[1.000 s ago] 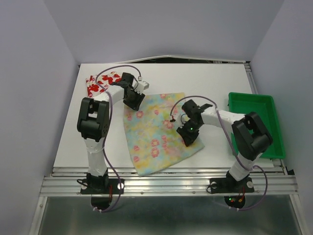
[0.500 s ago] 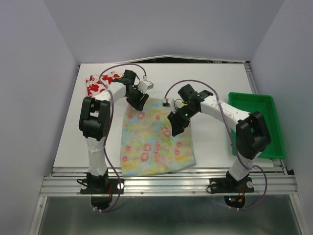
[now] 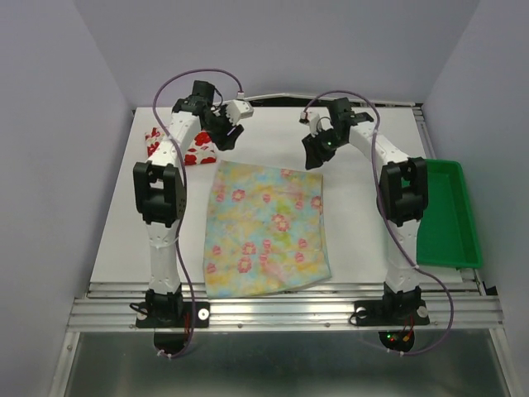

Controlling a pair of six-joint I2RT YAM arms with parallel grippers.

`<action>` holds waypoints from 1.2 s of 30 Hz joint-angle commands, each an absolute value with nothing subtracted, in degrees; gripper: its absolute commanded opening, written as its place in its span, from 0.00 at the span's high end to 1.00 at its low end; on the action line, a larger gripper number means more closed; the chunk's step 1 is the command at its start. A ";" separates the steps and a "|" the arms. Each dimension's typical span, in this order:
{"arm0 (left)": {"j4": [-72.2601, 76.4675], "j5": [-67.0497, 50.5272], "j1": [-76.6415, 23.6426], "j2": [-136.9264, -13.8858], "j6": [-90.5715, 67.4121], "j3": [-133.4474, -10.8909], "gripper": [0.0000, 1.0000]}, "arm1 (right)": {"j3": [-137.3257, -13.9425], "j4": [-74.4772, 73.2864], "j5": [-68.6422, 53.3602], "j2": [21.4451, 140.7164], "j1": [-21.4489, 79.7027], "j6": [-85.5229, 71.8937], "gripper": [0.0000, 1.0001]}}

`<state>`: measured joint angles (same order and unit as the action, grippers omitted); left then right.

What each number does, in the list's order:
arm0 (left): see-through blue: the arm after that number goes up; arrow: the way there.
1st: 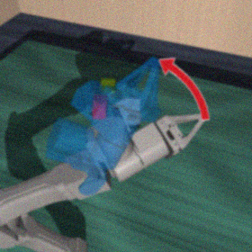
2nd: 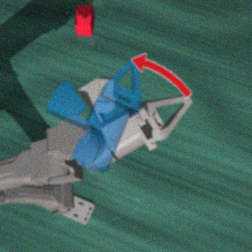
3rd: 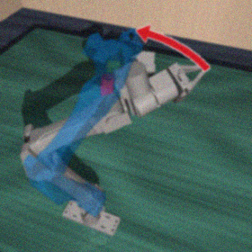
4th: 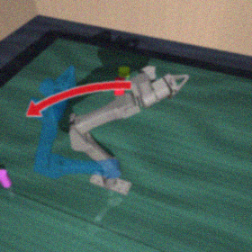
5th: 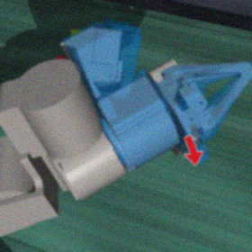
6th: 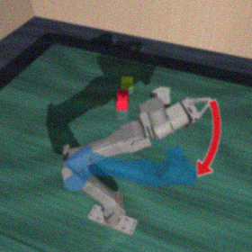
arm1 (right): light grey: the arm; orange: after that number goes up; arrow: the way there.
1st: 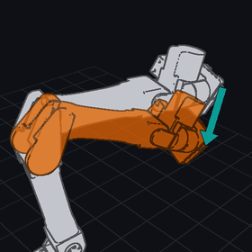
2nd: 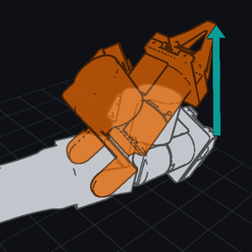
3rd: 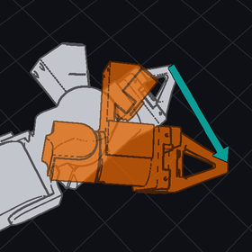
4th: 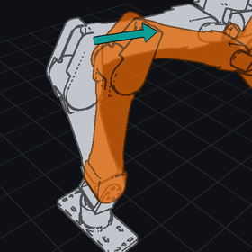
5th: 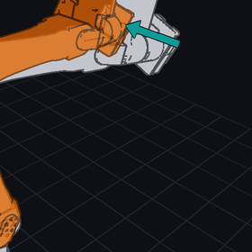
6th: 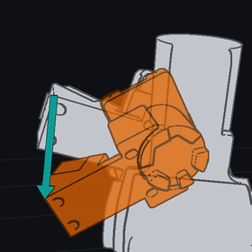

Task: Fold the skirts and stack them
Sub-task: Flatten the skirt out, then fold the skirt

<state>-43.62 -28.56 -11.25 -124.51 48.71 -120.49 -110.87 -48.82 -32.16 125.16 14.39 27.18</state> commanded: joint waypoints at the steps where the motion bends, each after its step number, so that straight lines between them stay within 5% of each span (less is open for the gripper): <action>1: -42.39 -31.11 -11.60 -127.44 50.89 -116.74 0.36 | -114.35 -46.76 -29.62 128.13 15.12 28.12 0.49; 23: -40.51 -28.83 -10.37 -134.03 56.07 -115.48 0.44 | -107.40 -48.08 -29.10 131.40 15.12 35.24 0.65; 36: -43.51 -33.40 -8.44 -136.05 57.04 -119.44 0.45 | -109.42 -49.48 -27.51 132.98 14.06 35.24 0.55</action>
<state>-41.17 -30.70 -8.71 -135.70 56.27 -116.84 -107.96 -47.62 -28.49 131.39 14.66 34.28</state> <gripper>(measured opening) 0.559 0.443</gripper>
